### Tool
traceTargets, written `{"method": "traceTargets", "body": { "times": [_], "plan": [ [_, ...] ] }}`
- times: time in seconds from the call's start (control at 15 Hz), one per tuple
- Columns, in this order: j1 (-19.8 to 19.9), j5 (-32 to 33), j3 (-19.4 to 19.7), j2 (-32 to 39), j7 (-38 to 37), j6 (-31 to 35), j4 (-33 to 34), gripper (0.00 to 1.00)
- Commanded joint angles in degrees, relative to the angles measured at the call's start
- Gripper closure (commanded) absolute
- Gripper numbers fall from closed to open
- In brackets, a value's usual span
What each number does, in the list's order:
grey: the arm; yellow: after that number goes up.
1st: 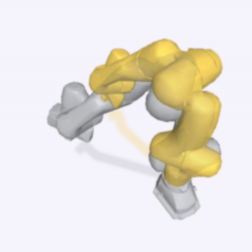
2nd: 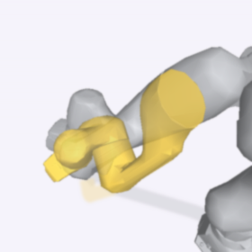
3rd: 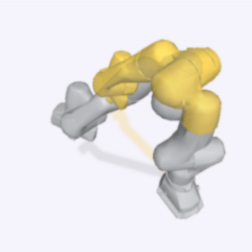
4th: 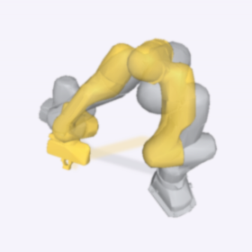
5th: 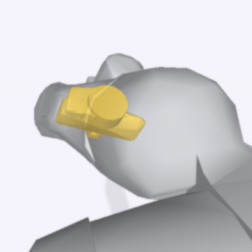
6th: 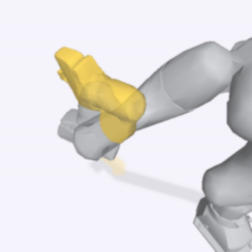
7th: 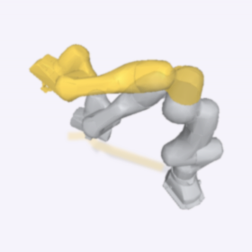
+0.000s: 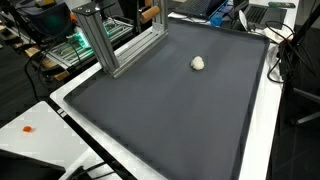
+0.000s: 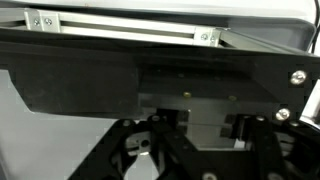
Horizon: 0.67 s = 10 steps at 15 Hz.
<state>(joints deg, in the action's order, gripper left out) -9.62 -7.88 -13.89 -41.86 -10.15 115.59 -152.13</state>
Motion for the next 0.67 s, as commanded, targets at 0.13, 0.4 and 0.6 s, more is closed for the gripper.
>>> {"method": "traceTargets", "body": {
  "times": [0.13,0.4,0.6],
  "plan": [
    [0.58,2.00,-0.11,1.25,-0.70,0.65,0.32,0.65],
    [1.07,3.08,0.40,2.56,-0.41,0.65,2.13,0.65],
    [1.25,3.60,0.78,4.33,-0.07,0.37,4.17,0.65]
  ]
}}
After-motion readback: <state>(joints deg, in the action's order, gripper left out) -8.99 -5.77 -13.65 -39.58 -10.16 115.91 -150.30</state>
